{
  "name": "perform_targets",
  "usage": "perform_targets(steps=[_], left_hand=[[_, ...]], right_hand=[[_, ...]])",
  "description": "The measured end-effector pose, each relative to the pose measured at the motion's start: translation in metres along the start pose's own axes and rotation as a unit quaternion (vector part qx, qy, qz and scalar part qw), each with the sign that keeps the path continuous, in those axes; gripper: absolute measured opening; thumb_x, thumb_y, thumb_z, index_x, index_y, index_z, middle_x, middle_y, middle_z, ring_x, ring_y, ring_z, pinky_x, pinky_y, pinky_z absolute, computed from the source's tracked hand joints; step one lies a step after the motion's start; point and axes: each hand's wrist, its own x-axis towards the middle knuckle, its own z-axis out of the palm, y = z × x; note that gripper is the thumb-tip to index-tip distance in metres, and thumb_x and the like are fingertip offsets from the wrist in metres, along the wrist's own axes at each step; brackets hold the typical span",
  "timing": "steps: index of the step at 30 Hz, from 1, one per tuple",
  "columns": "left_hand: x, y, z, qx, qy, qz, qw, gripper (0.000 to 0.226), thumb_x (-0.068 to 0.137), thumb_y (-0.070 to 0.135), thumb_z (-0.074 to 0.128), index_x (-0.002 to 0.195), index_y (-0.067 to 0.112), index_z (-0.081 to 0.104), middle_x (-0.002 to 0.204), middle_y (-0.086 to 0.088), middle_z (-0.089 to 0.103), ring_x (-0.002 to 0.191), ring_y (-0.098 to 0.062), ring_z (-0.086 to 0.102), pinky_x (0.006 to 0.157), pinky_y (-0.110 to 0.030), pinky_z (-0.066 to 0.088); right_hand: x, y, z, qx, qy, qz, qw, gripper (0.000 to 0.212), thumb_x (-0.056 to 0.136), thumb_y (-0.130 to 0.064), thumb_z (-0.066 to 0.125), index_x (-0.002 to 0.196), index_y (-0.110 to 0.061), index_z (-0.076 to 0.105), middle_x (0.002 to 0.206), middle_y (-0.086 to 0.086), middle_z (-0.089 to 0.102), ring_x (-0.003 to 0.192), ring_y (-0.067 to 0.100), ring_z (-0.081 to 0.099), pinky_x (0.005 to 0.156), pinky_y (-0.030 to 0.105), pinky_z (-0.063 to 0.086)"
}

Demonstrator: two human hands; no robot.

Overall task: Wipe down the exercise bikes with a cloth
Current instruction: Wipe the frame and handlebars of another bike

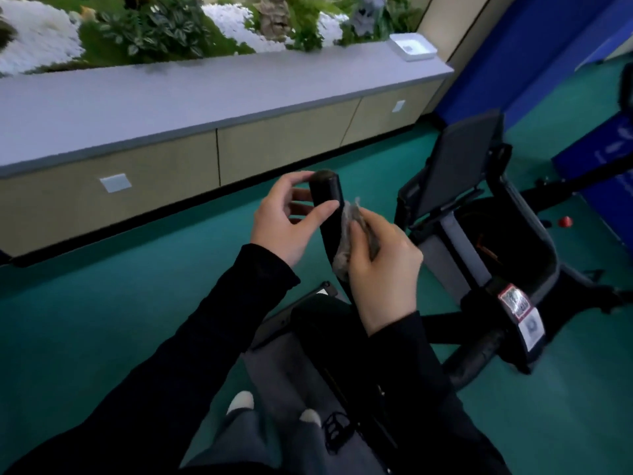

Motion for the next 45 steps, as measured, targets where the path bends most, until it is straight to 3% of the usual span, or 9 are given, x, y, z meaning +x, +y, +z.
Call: perform_targets(steps=[4, 10, 19, 23, 29, 33, 36, 40, 45], left_hand=[[0.001, -0.001, -0.001, -0.003, 0.0, 0.003, 1.0, 0.033, 0.079, 0.015, 0.074, 0.104, 0.026, 0.055, 0.086, 0.009, 0.061, 0.067, 0.006, 0.057, 0.068, -0.014, 0.048], [0.001, 0.0, -0.001, -0.013, -0.005, 0.009, 1.0, 0.032, 0.08, 0.013, 0.072, 0.106, 0.019, 0.055, 0.084, 0.01, 0.058, 0.066, 0.007, 0.056, 0.073, -0.023, 0.05], [-0.002, -0.001, 0.0, -0.031, 0.002, 0.001, 1.0, 0.032, 0.081, 0.015, 0.071, 0.099, 0.035, 0.054, 0.086, 0.006, 0.06, 0.072, -0.004, 0.058, 0.074, -0.026, 0.05], [-0.003, 0.0, 0.002, -0.037, 0.007, -0.008, 0.999, 0.031, 0.081, 0.015, 0.071, 0.103, 0.03, 0.054, 0.088, 0.003, 0.06, 0.075, -0.011, 0.058, 0.072, -0.026, 0.049], [-0.006, 0.003, 0.003, -0.038, 0.012, -0.008, 0.999, 0.03, 0.082, 0.013, 0.069, 0.104, 0.027, 0.055, 0.087, 0.004, 0.059, 0.08, -0.013, 0.057, 0.074, -0.026, 0.048], [-0.01, 0.004, 0.005, -0.038, 0.021, -0.011, 0.999, 0.03, 0.084, 0.012, 0.068, 0.106, 0.026, 0.054, 0.086, 0.003, 0.058, 0.076, -0.009, 0.057, 0.067, -0.02, 0.049], [-0.012, 0.006, 0.006, -0.023, 0.033, -0.021, 0.999, 0.032, 0.085, 0.013, 0.067, 0.113, 0.021, 0.054, 0.087, 0.005, 0.058, 0.077, -0.008, 0.057, 0.072, -0.022, 0.05], [-0.022, 0.01, 0.01, 0.169, 0.054, 0.032, 0.984, 0.051, 0.086, 0.027, 0.065, 0.133, 0.019, 0.046, 0.115, 0.001, 0.056, 0.101, -0.012, 0.055, 0.09, -0.027, 0.045], [-0.045, 0.009, 0.009, 0.415, 0.058, 0.232, 0.878, 0.056, 0.086, 0.036, 0.058, 0.133, 0.007, 0.048, 0.137, -0.015, 0.044, 0.126, -0.029, 0.041, 0.106, -0.044, 0.033]], right_hand=[[-0.009, 0.0, 0.003, -0.059, -0.018, 0.001, 0.998, 0.027, 0.096, -0.016, 0.052, 0.119, -0.009, 0.063, 0.106, 0.012, 0.063, 0.091, 0.028, 0.06, 0.076, 0.029, 0.04], [-0.033, 0.015, -0.017, -0.077, -0.017, -0.003, 0.997, 0.019, 0.089, -0.011, 0.062, 0.105, -0.007, 0.071, 0.093, 0.013, 0.065, 0.077, 0.035, 0.064, 0.068, 0.045, 0.052], [-0.042, 0.031, -0.029, -0.054, -0.034, -0.044, 0.997, 0.018, 0.087, -0.013, 0.067, 0.103, -0.008, 0.072, 0.089, 0.008, 0.065, 0.074, 0.023, 0.063, 0.064, 0.039, 0.053], [-0.022, 0.031, -0.023, -0.038, -0.103, -0.001, 0.994, 0.022, 0.092, -0.013, 0.057, 0.111, -0.007, 0.068, 0.098, 0.012, 0.065, 0.088, 0.03, 0.062, 0.079, 0.042, 0.049], [0.002, 0.055, -0.031, 0.004, -0.253, 0.078, 0.964, 0.024, 0.097, -0.017, 0.049, 0.112, -0.01, 0.066, 0.104, 0.01, 0.068, 0.106, 0.027, 0.059, 0.084, 0.025, 0.04], [0.027, 0.054, -0.024, 0.083, -0.354, 0.131, 0.922, 0.025, 0.098, -0.01, 0.045, 0.106, 0.008, 0.061, 0.108, 0.034, 0.062, 0.101, 0.04, 0.06, 0.095, 0.049, 0.044], [0.028, 0.059, -0.024, 0.073, -0.372, 0.114, 0.918, 0.026, 0.099, -0.012, 0.045, 0.107, 0.005, 0.063, 0.11, 0.029, 0.064, 0.101, 0.034, 0.061, 0.095, 0.044, 0.043], [0.011, 0.079, -0.049, 0.009, -0.408, 0.092, 0.909, 0.018, 0.096, -0.021, 0.052, 0.101, -0.014, 0.068, 0.092, 0.005, 0.068, 0.085, 0.013, 0.057, 0.08, 0.028, 0.043], [-0.009, 0.07, -0.053, 0.009, -0.246, 0.029, 0.969, 0.007, 0.09, -0.02, 0.059, 0.096, -0.018, 0.059, 0.056, -0.006, 0.05, 0.057, 0.003, 0.048, 0.052, 0.018, 0.035]])
